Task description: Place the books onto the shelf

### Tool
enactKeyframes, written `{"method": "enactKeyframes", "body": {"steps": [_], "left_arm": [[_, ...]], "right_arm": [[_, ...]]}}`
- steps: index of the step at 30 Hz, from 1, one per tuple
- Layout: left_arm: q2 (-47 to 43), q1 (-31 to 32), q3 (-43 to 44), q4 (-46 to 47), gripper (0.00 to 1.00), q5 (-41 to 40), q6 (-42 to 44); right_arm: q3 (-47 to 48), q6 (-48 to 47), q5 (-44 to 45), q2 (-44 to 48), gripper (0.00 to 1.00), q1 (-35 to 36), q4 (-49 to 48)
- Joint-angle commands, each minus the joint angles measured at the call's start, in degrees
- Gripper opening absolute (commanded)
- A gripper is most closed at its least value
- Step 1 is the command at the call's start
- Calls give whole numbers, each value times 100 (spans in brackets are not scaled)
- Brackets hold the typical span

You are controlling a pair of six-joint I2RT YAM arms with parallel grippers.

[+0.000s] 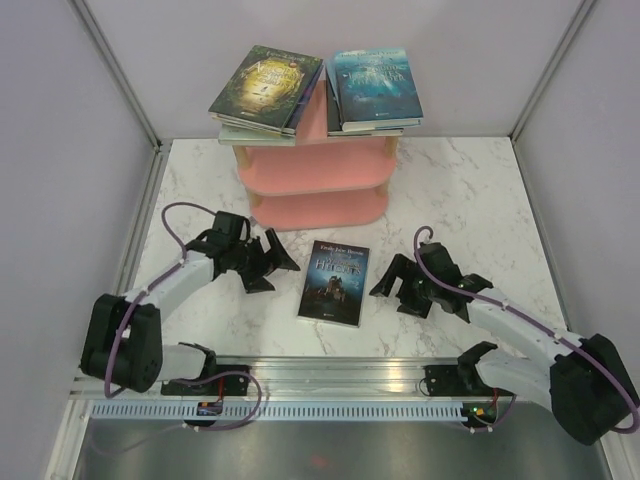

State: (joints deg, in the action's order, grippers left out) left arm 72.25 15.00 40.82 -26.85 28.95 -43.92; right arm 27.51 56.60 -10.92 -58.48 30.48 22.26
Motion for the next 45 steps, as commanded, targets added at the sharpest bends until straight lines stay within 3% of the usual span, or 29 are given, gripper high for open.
{"method": "enactKeyframes", "body": {"steps": [1, 6, 12, 18, 21, 24, 25, 26, 27, 34, 37, 41, 45], "left_arm": [[806, 344, -21, 1356, 100, 41, 314], [2106, 582, 66, 2008, 100, 111, 51], [2908, 1056, 453, 2271, 100, 417, -213], [3208, 1426, -3, 4526, 97, 1779, -1056], [3164, 1417, -223, 4934, 86, 2026, -1294], [3032, 1417, -364, 5181, 53, 2080, -1400], [2997, 1417, -408, 5233, 21, 2097, -1435], [2979, 1409, -417, 5217, 5, 2089, -1452], [2901, 1400, -460, 5190, 2, 2097, -1487], [2042, 1312, -776, 5374, 2, 2071, -1864], [1558, 1303, -1031, 6058, 2, 2053, -2521], [1065, 1303, -1304, 7218, 2, 1852, -3569], [563, 1303, -1322, 7800, 2, 1536, -4211]], "right_arm": [[-227, 44, -314, -565, 96, -156, -1299], [-404, 255, -543, -1542, 94, -183, -2444], [-299, 536, -867, -3010, 90, -174, -3831], [-167, 730, -1167, -3768, 81, -174, -4353], [-211, 677, -1141, -3557, 80, -191, -4204], [-167, 572, -1123, -3258, 80, -226, -3915], [-123, 537, -1114, -3092, 80, -244, -3731], [-105, 493, -1114, -3004, 80, -262, -3642], [-96, 414, -1114, -2881, 80, -279, -3424], [-131, 0, -1167, -1099, 94, -534, -2253], [-359, 272, -1614, -466, 98, -526, -2357], [-571, 1272, -2133, 108, 98, -447, -3297], [-106, 1214, -2037, 346, 98, -210, -2827]]}}
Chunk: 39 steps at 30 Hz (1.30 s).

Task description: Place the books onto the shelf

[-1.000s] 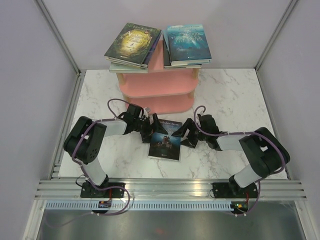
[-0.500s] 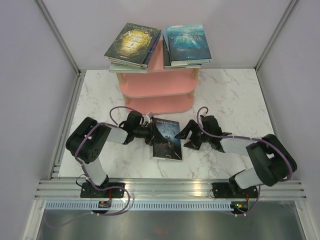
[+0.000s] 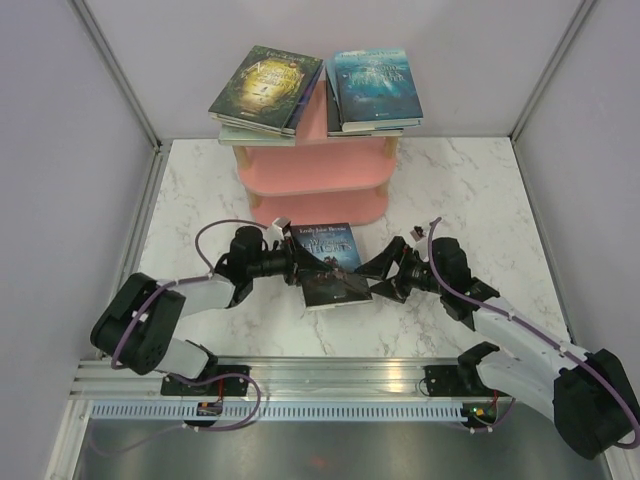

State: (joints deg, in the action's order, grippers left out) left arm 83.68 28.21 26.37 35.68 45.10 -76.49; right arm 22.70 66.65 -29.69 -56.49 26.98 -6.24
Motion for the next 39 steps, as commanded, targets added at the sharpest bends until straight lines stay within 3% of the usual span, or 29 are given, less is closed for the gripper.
{"method": "enactKeyframes", "body": {"steps": [1, 6, 12, 20, 23, 26, 27, 30, 31, 34, 35, 39], "left_arm": [[-685, -17, 184, 1591, 2, -115, -1086], [-1212, -17, 272, 1626, 2, -387, -1386], [-1319, -8, 26, 2408, 2, -713, -2071], [-1346, 124, 184, 2162, 2, -731, -1984], [-1275, 194, 263, 2162, 2, -652, -1975], [-1310, 203, 342, 1978, 2, -599, -1888], [-1363, 203, 386, 1899, 2, -547, -1792], [-1547, 203, 614, 1233, 9, -310, -1389], [-1617, 203, 693, 691, 22, -248, -1230], [-1941, 203, 1097, -540, 36, -177, -422], [-2039, 203, 1211, -1380, 38, -195, -193], [-2391, 194, 1652, -2722, 43, -361, 774]], "right_arm": [[532, 190, -134, 199, 98, 167, 139], [525, 585, -63, 480, 92, 202, -34], [673, 1438, -63, 666, 60, 281, -728], [1395, 1790, -98, 253, 48, 764, -1204], [1641, 1720, -116, 112, 33, 993, -1204], [1799, 1518, -2, 226, 1, 1028, -775], [1869, 1387, 51, 357, 0, 1028, -443], [1905, 1254, 227, 568, 0, 1028, 50], [1914, 1219, 271, 725, 0, 1028, 131], [1931, 1166, 508, 1068, 0, 1020, 483], [1949, 1131, 578, 1157, 0, 1020, 562], [2211, 850, 965, 1587, 0, 1020, 1361]]}}
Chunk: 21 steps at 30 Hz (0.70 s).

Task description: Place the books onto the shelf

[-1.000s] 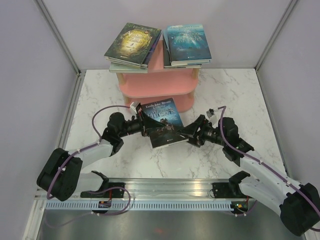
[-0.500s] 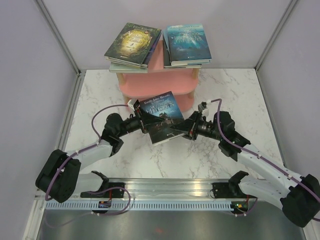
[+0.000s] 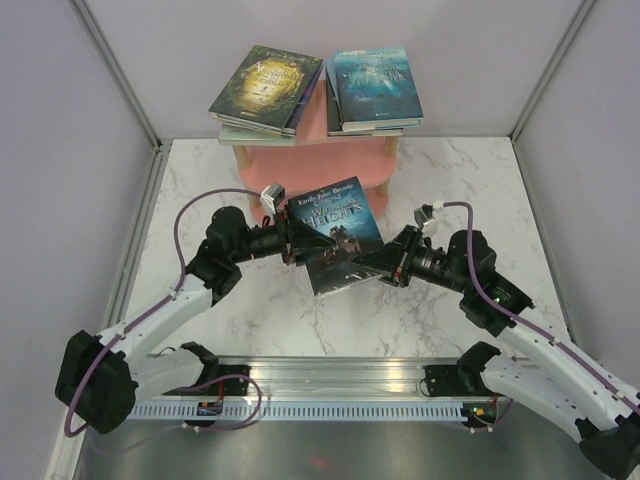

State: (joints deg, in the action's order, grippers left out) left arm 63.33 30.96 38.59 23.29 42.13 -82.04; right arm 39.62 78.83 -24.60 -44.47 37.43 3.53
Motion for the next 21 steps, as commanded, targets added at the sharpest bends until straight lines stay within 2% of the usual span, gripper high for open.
{"method": "enactKeyframes", "body": {"steps": [1, 2, 4, 8, 11, 12, 15, 17, 21], "left_arm": [[-478, -81, 482, -1720, 45, -82, 1444], [-540, -90, 509, -1905, 47, -143, 1558], [-716, -99, 518, -2293, 59, -205, 1805], [-971, -143, 352, -2697, 70, -354, 1981], [-1173, -204, 333, -2961, 77, -503, 2077], [-1235, -248, 342, -3066, 87, -565, 2104], [-1559, -449, 377, -3750, 100, -811, 2244], [-1744, -617, 369, -4094, 100, -960, 2437], [-2271, -1371, 176, -4613, 100, -839, 2614]], "right_arm": [[590, -438, 560, 421, 0, -34, 516], [669, -595, 605, 448, 0, -25, 665], [933, -771, 675, 430, 0, -25, 1087], [1460, -1325, 860, 351, 0, -25, 1956], [1716, -1528, 992, 360, 0, -25, 2265], [1777, -1546, 984, 377, 0, -25, 2292], [1900, -1554, 975, 404, 0, -25, 2415], [1997, -1624, 966, 395, 0, -17, 2573], [2480, -1783, 940, 404, 0, -25, 2723]]}}
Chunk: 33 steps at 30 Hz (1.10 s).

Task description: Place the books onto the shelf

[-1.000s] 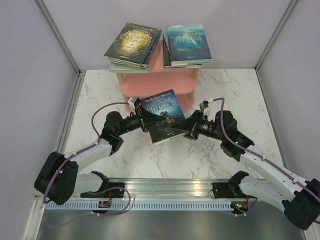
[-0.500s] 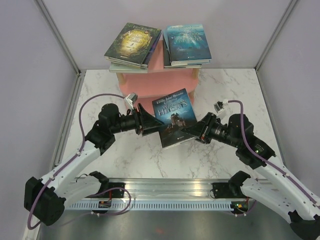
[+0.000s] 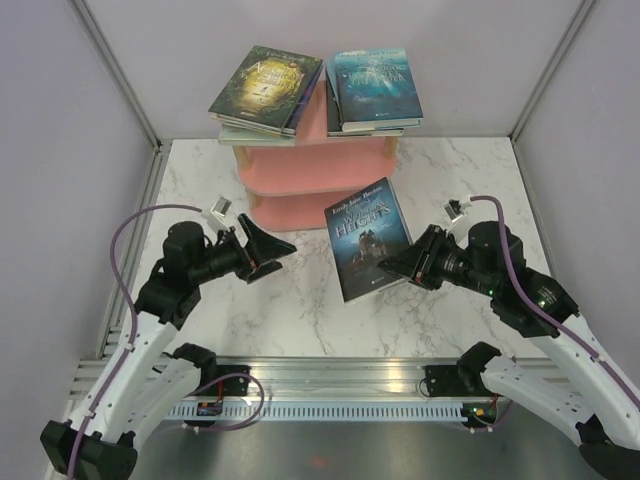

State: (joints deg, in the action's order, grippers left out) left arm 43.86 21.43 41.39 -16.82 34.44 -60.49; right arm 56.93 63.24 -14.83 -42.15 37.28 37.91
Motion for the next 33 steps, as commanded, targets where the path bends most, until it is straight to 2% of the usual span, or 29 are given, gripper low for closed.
{"method": "enactKeyframes", "body": {"steps": [1, 5, 10, 14, 19, 23, 26, 30, 33], "left_arm": [[-386, -534, -200, -690, 100, 27, 476], [-501, -877, -377, -744, 100, 248, 494], [-396, -886, -386, -753, 100, 248, 520], [-325, -886, -316, -788, 100, 248, 564], [-369, -886, -263, -919, 100, 213, 564], [-483, -886, -175, -1060, 100, 195, 565], [-588, -904, -148, -1157, 100, 178, 556], [-685, -904, -148, -1218, 100, 134, 529], [-756, -913, -113, -1262, 100, 81, 547]], "right_arm": [[854, -242, -55, 163, 0, -10, -706], [1766, -383, -187, -108, 0, -10, -610], [2708, -620, -196, -574, 0, -10, -478], [4155, -945, 225, -1521, 0, -1, 162], [5362, -1086, 394, -2621, 0, -141, 278], [6696, -700, -597, -3832, 0, -1203, 226], [7287, -340, -1328, -4553, 0, -1950, -116], [7262, 477, -2076, -5135, 0, -2636, -1135], [7551, 698, -2340, -5531, 0, -2760, -1392]]}}
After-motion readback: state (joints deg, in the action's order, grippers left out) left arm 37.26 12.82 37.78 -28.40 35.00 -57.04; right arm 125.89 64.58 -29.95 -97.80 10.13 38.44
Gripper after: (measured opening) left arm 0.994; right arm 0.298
